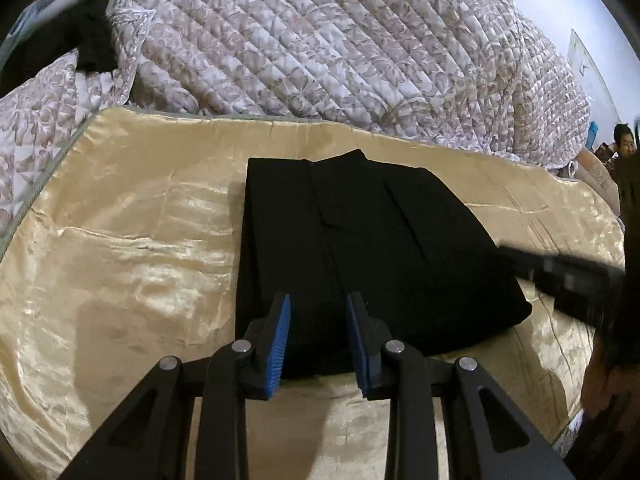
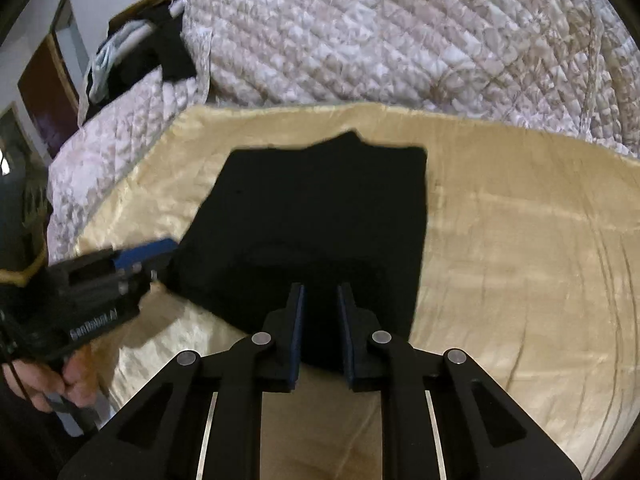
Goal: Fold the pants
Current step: 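Lay the folded pants down and open both grippers, pulling back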
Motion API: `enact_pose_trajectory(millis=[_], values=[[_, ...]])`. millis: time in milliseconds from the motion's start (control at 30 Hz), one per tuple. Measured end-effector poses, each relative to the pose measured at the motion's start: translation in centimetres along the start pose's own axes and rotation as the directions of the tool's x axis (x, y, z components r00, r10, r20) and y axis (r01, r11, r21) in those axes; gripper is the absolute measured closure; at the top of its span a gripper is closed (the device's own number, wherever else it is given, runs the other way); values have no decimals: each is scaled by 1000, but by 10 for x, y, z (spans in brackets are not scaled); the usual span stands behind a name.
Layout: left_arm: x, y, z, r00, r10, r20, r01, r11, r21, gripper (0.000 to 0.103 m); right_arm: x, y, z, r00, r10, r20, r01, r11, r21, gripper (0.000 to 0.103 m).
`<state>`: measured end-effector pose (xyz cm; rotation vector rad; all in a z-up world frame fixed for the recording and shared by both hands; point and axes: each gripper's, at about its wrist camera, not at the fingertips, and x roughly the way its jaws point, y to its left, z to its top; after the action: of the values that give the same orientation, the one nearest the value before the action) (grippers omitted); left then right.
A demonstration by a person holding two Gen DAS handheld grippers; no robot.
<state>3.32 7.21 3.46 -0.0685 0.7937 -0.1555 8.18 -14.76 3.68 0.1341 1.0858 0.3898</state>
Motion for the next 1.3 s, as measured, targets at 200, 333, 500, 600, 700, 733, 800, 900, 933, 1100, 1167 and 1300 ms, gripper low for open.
enact_pose_trajectory(millis=[200,333,500,600,700,733,800,900,933,1100,1167,1300], values=[[7,0,6,1000,18,-12,-18,1000,-11,72,19,-11,38,1000,15,27,-14,1000,-11,87],[14,-1,8,999,41,-22,-41,999,-3,72,58,-29,52,999,-7,-38,8,1000,15,84],[17,-4,10,998,58,-21,-57,998,8,72,62,-56,48,998,-18,-53,24,993,116,84],[14,-2,11,998,55,-20,-55,998,-3,72,49,-52,46,998,-50,-39,54,994,95,84],[6,-1,10,998,58,-7,-58,998,-6,72,27,-40,37,1000,-26,-12,27,995,92,80],[3,0,9,998,60,-4,-60,998,-10,72,23,-37,34,1000,-24,-7,25,996,89,76],[-3,1,8,998,60,6,-60,998,-15,72,11,-24,25,1000,-18,7,18,997,70,72],[-12,0,4,997,68,21,-68,998,-18,71,-10,-4,6,999,-19,28,18,999,44,72],[-15,0,1,997,67,23,-67,997,-23,71,-14,0,2,999,-18,35,17,999,41,72],[-21,-1,-21,998,57,3,-57,998,-35,70,-32,21,-33,999,-34,39,33,999,24,72],[-18,-3,-27,998,57,-15,-57,998,-30,70,-31,23,-43,999,-42,29,41,999,16,72],[-13,-3,-35,997,66,-43,-67,997,-25,70,-22,21,-56,999,-23,-28,24,999,42,72]])
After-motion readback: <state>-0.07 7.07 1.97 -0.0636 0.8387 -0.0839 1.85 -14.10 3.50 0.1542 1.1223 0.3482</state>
